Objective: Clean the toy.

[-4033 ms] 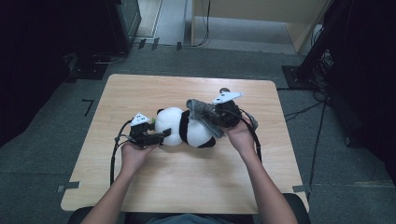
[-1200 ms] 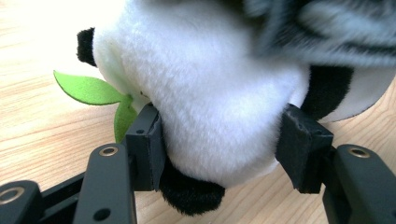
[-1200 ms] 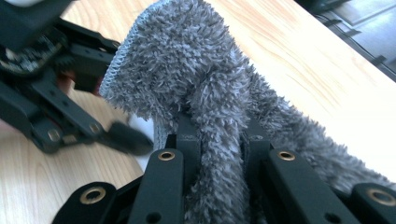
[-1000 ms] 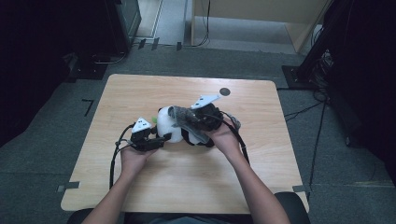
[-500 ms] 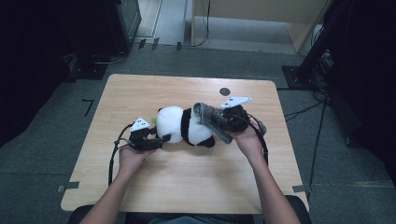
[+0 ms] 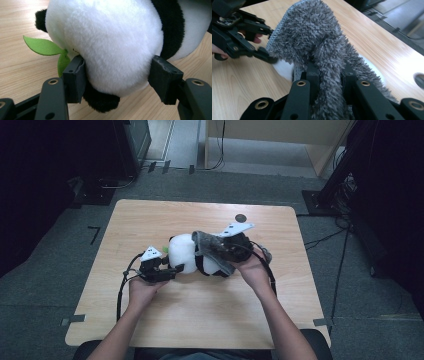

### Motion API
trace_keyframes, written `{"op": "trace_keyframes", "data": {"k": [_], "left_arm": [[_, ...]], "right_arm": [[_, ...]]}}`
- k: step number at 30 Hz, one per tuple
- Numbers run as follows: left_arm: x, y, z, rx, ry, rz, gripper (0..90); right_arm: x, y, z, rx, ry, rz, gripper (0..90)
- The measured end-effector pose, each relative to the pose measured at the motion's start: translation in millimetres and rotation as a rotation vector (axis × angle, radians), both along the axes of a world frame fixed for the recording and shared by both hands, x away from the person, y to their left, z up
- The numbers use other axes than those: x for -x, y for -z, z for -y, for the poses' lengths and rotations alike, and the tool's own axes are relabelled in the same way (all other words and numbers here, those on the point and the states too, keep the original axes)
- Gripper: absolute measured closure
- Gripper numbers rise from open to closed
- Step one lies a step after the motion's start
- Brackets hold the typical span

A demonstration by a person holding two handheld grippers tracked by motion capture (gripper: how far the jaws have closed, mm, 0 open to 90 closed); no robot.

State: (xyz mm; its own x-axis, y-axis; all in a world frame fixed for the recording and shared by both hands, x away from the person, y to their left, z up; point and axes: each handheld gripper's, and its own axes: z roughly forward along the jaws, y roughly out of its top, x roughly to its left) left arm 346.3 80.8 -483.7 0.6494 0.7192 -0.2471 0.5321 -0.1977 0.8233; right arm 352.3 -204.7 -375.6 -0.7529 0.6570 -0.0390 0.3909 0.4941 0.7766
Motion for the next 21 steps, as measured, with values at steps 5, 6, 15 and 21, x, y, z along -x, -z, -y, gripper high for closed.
{"op": "trace_keyframes", "data": {"k": [5, 6, 15, 21], "left_arm": [[2.1, 1.1, -0.1, -0.001, -0.006, 0.011, 36.6], [2.7, 1.3, -0.2, -0.003, -0.007, 0.012, 36.7], [4.8, 1.0, 1.4, -0.005, -0.017, 0.018, 36.8], [4.5, 1.0, 1.9, -0.017, -0.021, 0.013, 37.2]], "right_arm": [[-10.6, 3.2, -42.1, 0.036, -0.069, -0.005, 75.6], [-14.4, 4.3, -55.8, 0.048, -0.092, -0.009, 75.5], [-26.8, 14.6, -94.1, 0.076, -0.134, -0.027, 75.5], [-28.9, 21.1, -90.9, 0.088, -0.139, -0.049, 75.4]]}}
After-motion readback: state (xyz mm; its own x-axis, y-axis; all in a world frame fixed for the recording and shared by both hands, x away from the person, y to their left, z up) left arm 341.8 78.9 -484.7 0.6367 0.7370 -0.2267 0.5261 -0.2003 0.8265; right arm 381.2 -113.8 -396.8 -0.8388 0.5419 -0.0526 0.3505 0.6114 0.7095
